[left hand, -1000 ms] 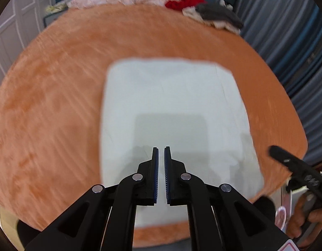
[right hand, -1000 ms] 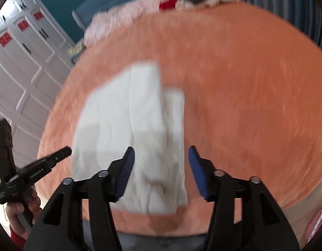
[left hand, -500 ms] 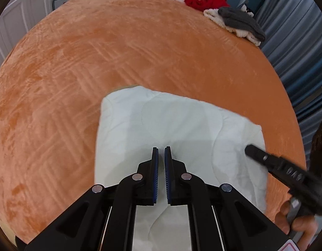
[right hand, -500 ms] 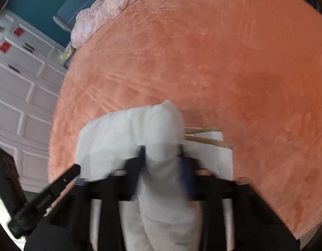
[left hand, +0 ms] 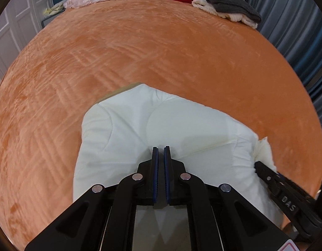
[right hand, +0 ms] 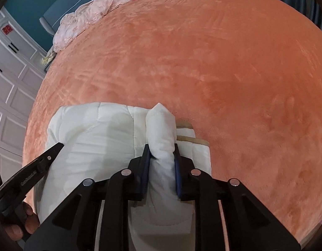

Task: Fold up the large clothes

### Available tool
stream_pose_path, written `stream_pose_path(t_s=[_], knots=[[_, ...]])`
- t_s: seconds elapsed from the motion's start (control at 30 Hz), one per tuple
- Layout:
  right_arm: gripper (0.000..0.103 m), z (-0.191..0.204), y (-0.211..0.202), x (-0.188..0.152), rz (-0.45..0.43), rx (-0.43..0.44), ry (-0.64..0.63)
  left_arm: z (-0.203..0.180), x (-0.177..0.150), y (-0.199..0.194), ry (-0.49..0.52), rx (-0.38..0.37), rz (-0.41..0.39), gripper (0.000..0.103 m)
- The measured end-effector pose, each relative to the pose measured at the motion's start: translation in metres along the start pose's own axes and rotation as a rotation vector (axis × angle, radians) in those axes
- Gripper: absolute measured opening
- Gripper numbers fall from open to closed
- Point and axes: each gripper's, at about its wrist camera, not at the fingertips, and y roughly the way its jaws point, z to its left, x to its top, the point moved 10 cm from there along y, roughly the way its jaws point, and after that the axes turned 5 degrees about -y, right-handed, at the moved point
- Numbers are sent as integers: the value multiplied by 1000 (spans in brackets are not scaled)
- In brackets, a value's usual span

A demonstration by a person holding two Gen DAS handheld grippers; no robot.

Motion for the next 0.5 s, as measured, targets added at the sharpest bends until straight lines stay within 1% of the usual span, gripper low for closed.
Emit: stream_pose_path(t_s=[0.1, 0.33, 0.5], knots=[[21, 3, 4, -1, -14, -29, -45, 1, 0, 11, 9, 8, -11, 0], [21, 9, 14, 2, -61, -103, -125, 0, -1, 25, 24, 47, -42, 0], [21, 7, 19, 4, -78, -91, -122, 0, -1, 30, 36, 76, -64, 0]])
